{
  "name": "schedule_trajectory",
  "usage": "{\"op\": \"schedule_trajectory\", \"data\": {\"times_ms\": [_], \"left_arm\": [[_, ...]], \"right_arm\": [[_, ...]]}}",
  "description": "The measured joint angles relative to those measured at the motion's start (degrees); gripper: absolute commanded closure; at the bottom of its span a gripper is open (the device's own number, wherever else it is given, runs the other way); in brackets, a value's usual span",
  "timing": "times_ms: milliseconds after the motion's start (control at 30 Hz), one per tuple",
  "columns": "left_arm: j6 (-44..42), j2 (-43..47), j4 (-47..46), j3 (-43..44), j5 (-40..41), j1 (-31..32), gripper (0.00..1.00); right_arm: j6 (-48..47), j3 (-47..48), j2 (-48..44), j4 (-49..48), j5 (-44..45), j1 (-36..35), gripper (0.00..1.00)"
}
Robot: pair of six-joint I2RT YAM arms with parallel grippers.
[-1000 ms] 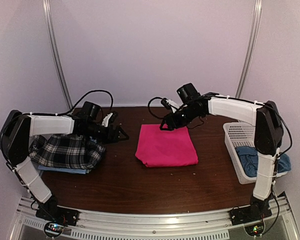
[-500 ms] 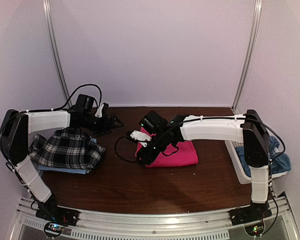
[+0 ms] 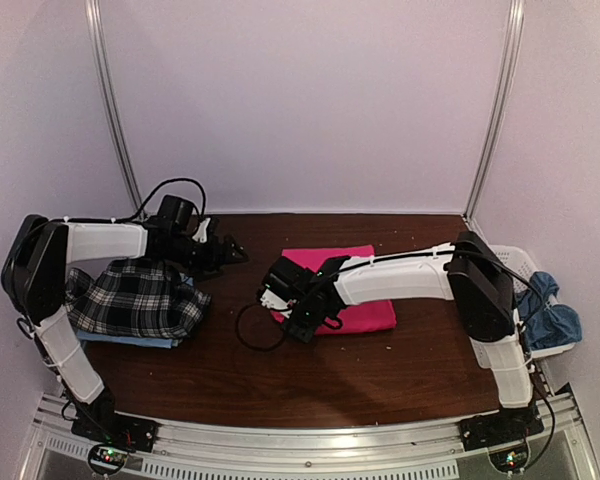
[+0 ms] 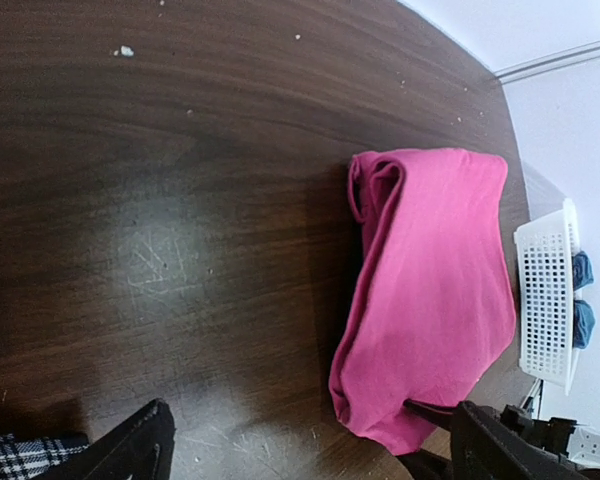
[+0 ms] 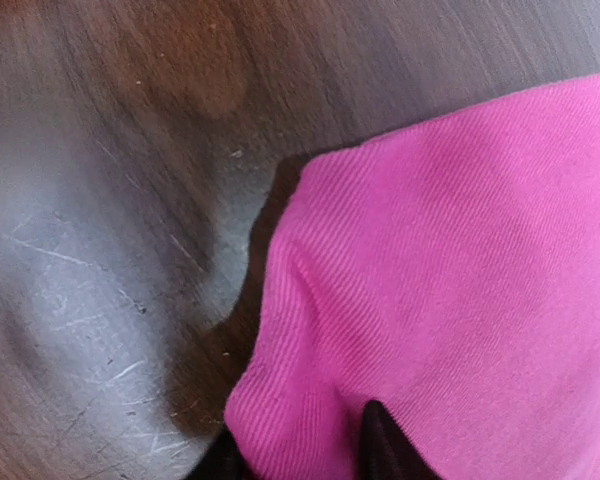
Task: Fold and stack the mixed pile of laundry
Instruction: Pick up the 1/2-rectangle-folded trousers from the center of the board.
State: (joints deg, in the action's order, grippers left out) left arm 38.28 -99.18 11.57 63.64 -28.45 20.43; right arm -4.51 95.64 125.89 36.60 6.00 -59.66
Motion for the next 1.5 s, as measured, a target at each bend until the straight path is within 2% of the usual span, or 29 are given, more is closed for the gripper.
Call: {"op": "schedule_trajectory", "data": {"times_ms": [100,500,733,1033,1133,1267,1333,1367,1433,1467,1500], "left_arm": [[1.33,-2.45,-0.85,0.0,-0.52,0.37,0.02],[8.83,-10.99,-11.08,1.53,-4.76,8.83,0.02],[15.65,-16.87,-15.13,3.28,-6.64,10.91,0.03],[23.58,-19.52,-21.24,3.91,-9.03,11.93,0.03],[26.14,-20.81,-24.55,4.07,-10.21,11.93,0.13],[28.98,-22.51,-27.26,4.26,-10.97,11.96,0.37],[29.94,-23.45,-28.37,4.33,-11.34,12.0,0.58],[29.99,-23.76,-28.46,4.42,-11.47,12.0,0.73],[29.66,-24.09,-27.98,4.94,-11.76,12.04,0.95],[28.92,-24.2,-26.82,5.77,-11.89,12.04,1.0],[27.45,-24.28,-24.72,7.21,-12.13,12.04,1.0]], "right_arm": [[-0.04,0.02,0.17,-0.72,2.93,-0.35,1.0],[-1.64,-1.09,-2.93,-3.08,-0.09,0.39,1.0],[-2.01,-1.09,-4.42,-4.2,-1.57,0.94,1.0],[-2.8,-0.61,-6.23,-4.63,-2.43,1.9,1.0],[-2.8,0.02,-6.27,-5.05,-2.67,1.9,1.0],[-2.75,1.25,-6.27,-5.07,-3.37,2.05,1.0],[-2.69,1.53,-6.29,-5.18,-3.69,2.1,1.0],[-2.67,1.53,-6.32,-5.16,-3.85,2.1,0.98],[-2.6,1.46,-6.32,-5.09,-4.22,2.08,0.9],[-2.58,1.4,-6.32,-5.07,-4.44,2.08,0.81],[-2.38,1.31,-6.38,-5.05,-4.57,2.1,0.75]]}}
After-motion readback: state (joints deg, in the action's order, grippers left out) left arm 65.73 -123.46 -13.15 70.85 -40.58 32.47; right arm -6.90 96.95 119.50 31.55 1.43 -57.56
